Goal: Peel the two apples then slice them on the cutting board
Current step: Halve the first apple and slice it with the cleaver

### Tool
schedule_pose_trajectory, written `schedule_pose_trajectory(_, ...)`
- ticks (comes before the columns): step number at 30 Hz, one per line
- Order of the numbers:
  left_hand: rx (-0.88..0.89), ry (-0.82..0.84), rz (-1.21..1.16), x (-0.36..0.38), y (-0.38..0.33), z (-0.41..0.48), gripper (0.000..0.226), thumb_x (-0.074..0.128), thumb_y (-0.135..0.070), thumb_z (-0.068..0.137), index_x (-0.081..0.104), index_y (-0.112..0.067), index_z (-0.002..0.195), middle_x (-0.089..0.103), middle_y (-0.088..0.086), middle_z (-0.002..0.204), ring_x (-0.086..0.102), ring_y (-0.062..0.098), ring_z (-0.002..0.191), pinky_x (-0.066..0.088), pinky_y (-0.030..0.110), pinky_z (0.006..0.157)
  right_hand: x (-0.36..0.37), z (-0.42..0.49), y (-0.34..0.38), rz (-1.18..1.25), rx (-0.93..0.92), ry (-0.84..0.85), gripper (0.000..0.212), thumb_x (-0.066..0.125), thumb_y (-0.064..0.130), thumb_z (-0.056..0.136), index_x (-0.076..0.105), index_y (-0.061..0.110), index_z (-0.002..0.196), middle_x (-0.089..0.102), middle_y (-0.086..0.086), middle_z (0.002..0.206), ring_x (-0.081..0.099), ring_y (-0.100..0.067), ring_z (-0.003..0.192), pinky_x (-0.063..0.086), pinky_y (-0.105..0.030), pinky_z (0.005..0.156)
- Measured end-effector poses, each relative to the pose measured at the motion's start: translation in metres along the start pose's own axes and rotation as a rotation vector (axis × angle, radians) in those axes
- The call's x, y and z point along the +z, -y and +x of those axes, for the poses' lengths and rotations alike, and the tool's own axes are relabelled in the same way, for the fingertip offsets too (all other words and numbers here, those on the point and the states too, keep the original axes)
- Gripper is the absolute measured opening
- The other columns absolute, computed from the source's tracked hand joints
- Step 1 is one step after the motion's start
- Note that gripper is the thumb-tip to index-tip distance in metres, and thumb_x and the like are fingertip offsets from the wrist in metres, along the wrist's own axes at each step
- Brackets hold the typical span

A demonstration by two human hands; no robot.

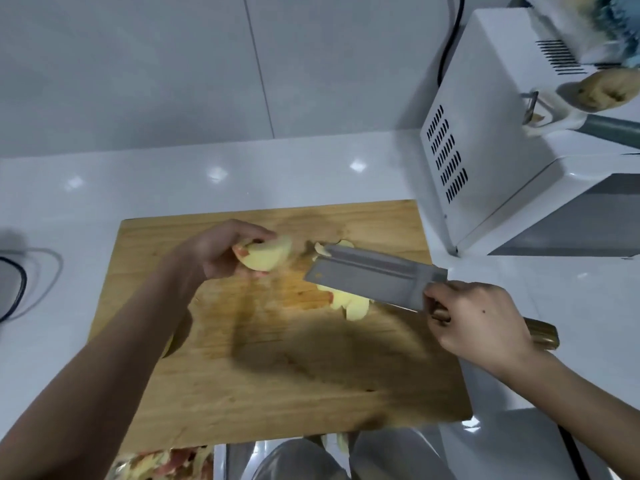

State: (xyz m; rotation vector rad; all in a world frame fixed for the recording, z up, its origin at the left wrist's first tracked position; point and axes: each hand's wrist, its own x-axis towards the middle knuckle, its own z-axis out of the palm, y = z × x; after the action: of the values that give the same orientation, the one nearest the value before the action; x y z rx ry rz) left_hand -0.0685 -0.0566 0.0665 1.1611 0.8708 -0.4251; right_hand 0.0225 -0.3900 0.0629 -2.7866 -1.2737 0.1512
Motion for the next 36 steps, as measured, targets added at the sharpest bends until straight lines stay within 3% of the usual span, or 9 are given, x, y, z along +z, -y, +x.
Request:
schedule_pose_trajectory(5, -0.180, 0.214, 0.082, 0.051, 0.000, 0.024, 0.029, 0.063, -0.018, 0.071, 0.065, -0.002, 0.096, 0.067, 0.021, 0.078, 0.066, 0.027, 0.058, 0.052, 0.024, 0.044, -0.001, -0.008, -0.006, -0.134, -0.092, 0.024, 0.025, 0.074, 0.008, 0.042, 0.061, 0.015, 0.062, 0.053, -0.001, 0.050, 0.046, -0.023, 0.036, 0.025, -0.018, 0.041)
schedule_pose_trajectory(10, -0.261, 0.169, 0.078, 0.060, 0.011, 0.057, 0.022, 0.060, -0.018, 0.087, 0.061, -0.002, 0.102, 0.068, 0.021, 0.081, 0.068, 0.028, 0.062, 0.053, 0.025, 0.045, -0.007, -0.017, -0.010, -0.172, -0.105, 0.050, 0.030, 0.070, 0.005, 0.030, 0.056, 0.012, 0.056, 0.046, -0.003, 0.045, 0.041, -0.025, 0.031, 0.013, -0.016, 0.042)
schedule_pose_trajectory(14, -0.225, 0.109, -0.062, 0.056, 0.011, 0.069, 0.023, 0.061, -0.016, 0.087, 0.059, -0.002, 0.105, 0.061, 0.019, 0.093, 0.066, 0.030, 0.073, 0.053, 0.027, 0.047, -0.005, -0.029, -0.018, -0.167, -0.086, 0.069, 0.033, 0.072, 0.008, 0.029, 0.056, 0.014, 0.057, 0.047, -0.001, 0.045, 0.042, -0.023, 0.032, 0.021, -0.017, 0.041)
schedule_pose_trajectory(17, -0.181, 0.087, -0.076, 0.058, 0.004, 0.063, 0.015, 0.060, -0.014, 0.088, 0.060, -0.003, 0.099, 0.059, 0.019, 0.095, 0.062, 0.031, 0.080, 0.054, 0.026, 0.048, -0.007, -0.035, -0.024, -0.134, -0.055, 0.062, 0.031, 0.074, 0.013, 0.032, 0.057, 0.018, 0.057, 0.047, 0.003, 0.045, 0.040, -0.020, 0.033, 0.015, -0.013, 0.042)
schedule_pose_trajectory(21, -0.114, 0.060, -0.184, 0.049, -0.001, 0.051, 0.028, 0.065, -0.010, 0.077, 0.059, -0.005, 0.103, 0.061, 0.017, 0.096, 0.065, 0.030, 0.076, 0.056, 0.031, 0.052, -0.018, -0.036, -0.027, 0.160, 0.175, 0.058, 0.017, 0.068, 0.022, 0.056, 0.057, 0.032, 0.063, 0.044, 0.012, 0.043, 0.037, -0.008, 0.043, 0.023, -0.013, 0.046)
schedule_pose_trajectory(25, 0.035, 0.040, -0.407, 0.033, 0.011, 0.036, 0.033, 0.062, -0.007, 0.070, 0.061, -0.002, 0.102, 0.066, 0.015, 0.093, 0.070, 0.027, 0.075, 0.059, 0.037, 0.061, -0.021, -0.027, -0.019, 0.781, 0.409, 0.073, 0.021, 0.066, 0.005, 0.073, 0.062, 0.023, 0.063, 0.051, 0.006, 0.045, 0.043, -0.008, 0.043, 0.035, -0.025, 0.051)
schedule_pose_trajectory(29, 0.120, 0.008, -0.669, 0.022, 0.037, 0.018, 0.054, 0.074, -0.001, 0.064, 0.056, 0.003, 0.115, 0.063, 0.026, 0.110, 0.067, 0.038, 0.096, 0.059, 0.044, 0.072, -0.029, -0.007, 0.005, 1.143, 0.429, 0.107, 0.026, 0.052, -0.001, 0.086, 0.050, 0.010, 0.062, 0.048, -0.011, 0.047, 0.040, -0.021, 0.037, 0.034, -0.025, 0.041)
schedule_pose_trajectory(32, 0.201, -0.013, -0.813, 0.023, 0.058, 0.003, 0.082, 0.091, 0.001, 0.045, 0.054, 0.000, 0.118, 0.060, 0.026, 0.120, 0.063, 0.041, 0.104, 0.057, 0.046, 0.078, -0.032, 0.010, 0.032, 1.326, 0.441, 0.180, 0.022, 0.053, 0.012, 0.093, 0.055, 0.008, 0.072, 0.048, -0.010, 0.047, 0.038, -0.019, 0.033, 0.035, -0.025, 0.037)
schedule_pose_trajectory(36, 0.247, -0.160, -0.821, 0.029, 0.085, -0.025, 0.040, 0.075, -0.006, 0.069, 0.060, -0.001, 0.105, 0.065, 0.019, 0.106, 0.065, 0.033, 0.100, 0.060, 0.038, 0.066, -0.036, 0.029, 0.071, 1.425, 0.385, 0.345, 0.020, 0.053, 0.023, 0.095, 0.056, 0.010, 0.080, 0.048, -0.003, 0.044, 0.037, -0.014, 0.033, 0.037, -0.023, 0.036)
